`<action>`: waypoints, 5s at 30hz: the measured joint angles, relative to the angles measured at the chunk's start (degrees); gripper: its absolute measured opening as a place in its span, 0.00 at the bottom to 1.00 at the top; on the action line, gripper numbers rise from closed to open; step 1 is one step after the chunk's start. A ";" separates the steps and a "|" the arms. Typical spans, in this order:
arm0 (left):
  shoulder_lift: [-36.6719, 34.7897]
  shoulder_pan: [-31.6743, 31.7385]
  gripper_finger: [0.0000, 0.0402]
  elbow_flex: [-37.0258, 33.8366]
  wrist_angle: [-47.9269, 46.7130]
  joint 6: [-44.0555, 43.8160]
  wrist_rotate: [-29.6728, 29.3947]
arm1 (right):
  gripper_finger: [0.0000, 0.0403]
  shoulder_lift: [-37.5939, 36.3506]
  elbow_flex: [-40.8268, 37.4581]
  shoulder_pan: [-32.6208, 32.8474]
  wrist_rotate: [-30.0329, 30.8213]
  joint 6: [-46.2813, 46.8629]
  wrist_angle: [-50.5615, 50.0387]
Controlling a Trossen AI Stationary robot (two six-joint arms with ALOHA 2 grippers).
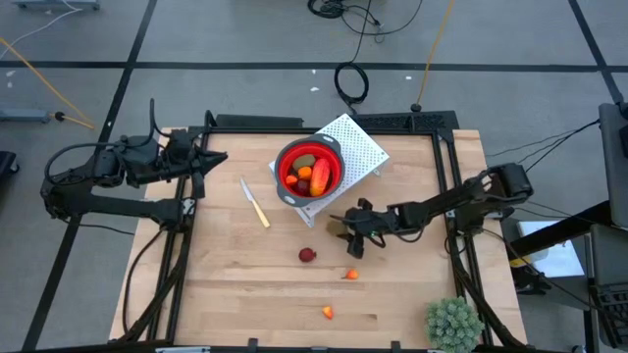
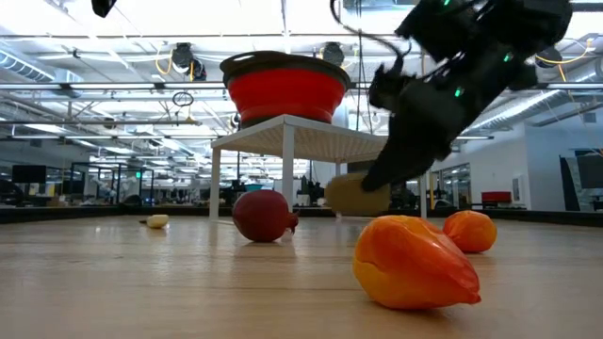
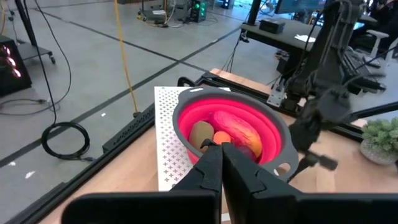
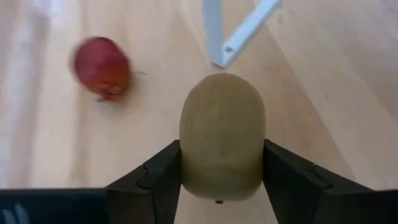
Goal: Pick & Place Fruit
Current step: Put the kiwi into the red strainer bowl on the shelf
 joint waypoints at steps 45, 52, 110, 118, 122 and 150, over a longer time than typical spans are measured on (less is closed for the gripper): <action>25.64 -0.02 0.30 0.02 40.44 3.69 6.22 | 0.45 -26.96 0.07 1.87 14.31 -27.46 25.05; 32.20 -0.02 0.49 0.02 52.89 2.70 9.18 | 0.46 -26.99 0.07 -1.10 17.24 -38.08 24.74; 51.78 1.39 0.97 8.17 68.06 -3.11 7.84 | 0.45 -15.95 6.89 -4.28 26.00 -64.31 34.88; 51.78 2.05 0.72 8.17 68.12 -5.13 8.01 | 0.49 -15.95 6.89 -4.28 25.97 -64.30 34.83; 51.76 2.03 0.57 8.17 68.12 -4.62 8.26 | 0.51 -15.95 6.89 -4.26 25.99 -63.34 34.77; 51.08 4.62 0.46 8.09 60.39 0.12 7.47 | 0.73 -18.39 6.85 -1.48 40.95 -49.37 22.15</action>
